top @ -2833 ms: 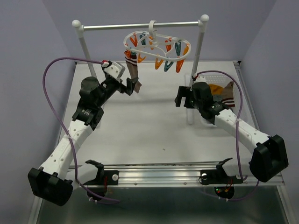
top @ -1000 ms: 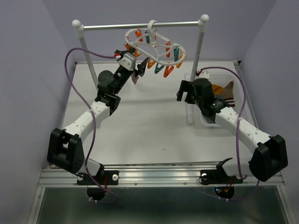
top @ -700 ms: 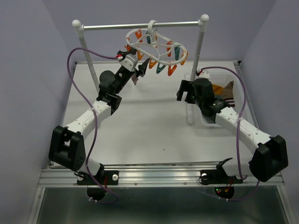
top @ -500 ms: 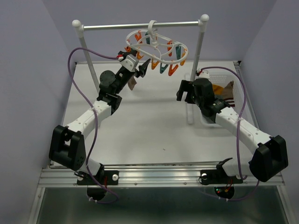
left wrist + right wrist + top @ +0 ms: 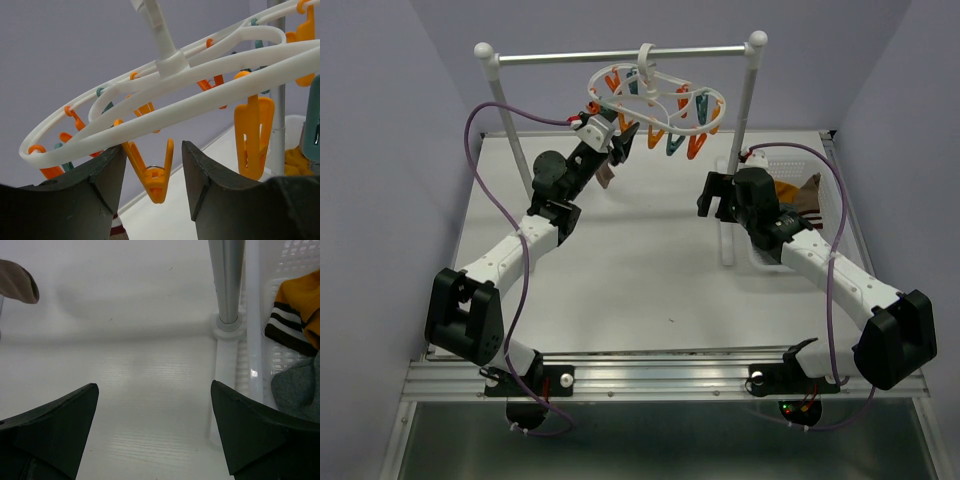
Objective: Clip the socks to the hanger
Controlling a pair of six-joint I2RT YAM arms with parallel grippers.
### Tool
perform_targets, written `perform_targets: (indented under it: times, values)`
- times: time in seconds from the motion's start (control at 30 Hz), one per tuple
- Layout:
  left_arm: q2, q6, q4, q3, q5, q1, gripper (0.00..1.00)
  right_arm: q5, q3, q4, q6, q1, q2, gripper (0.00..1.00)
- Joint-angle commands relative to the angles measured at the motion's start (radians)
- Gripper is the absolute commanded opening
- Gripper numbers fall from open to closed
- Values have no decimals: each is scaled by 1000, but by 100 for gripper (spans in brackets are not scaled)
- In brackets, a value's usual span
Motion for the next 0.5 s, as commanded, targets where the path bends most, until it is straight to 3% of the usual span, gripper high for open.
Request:
perform_targets:
  times: [0.0, 0.47]
  values:
    - [-7, -26, 78, 57, -28, -5, 58, -6, 45, 31, -8, -8, -17, 100]
    - [13, -85, 80, 92, -57, -5, 57, -13, 34, 34, -6, -8, -17, 100]
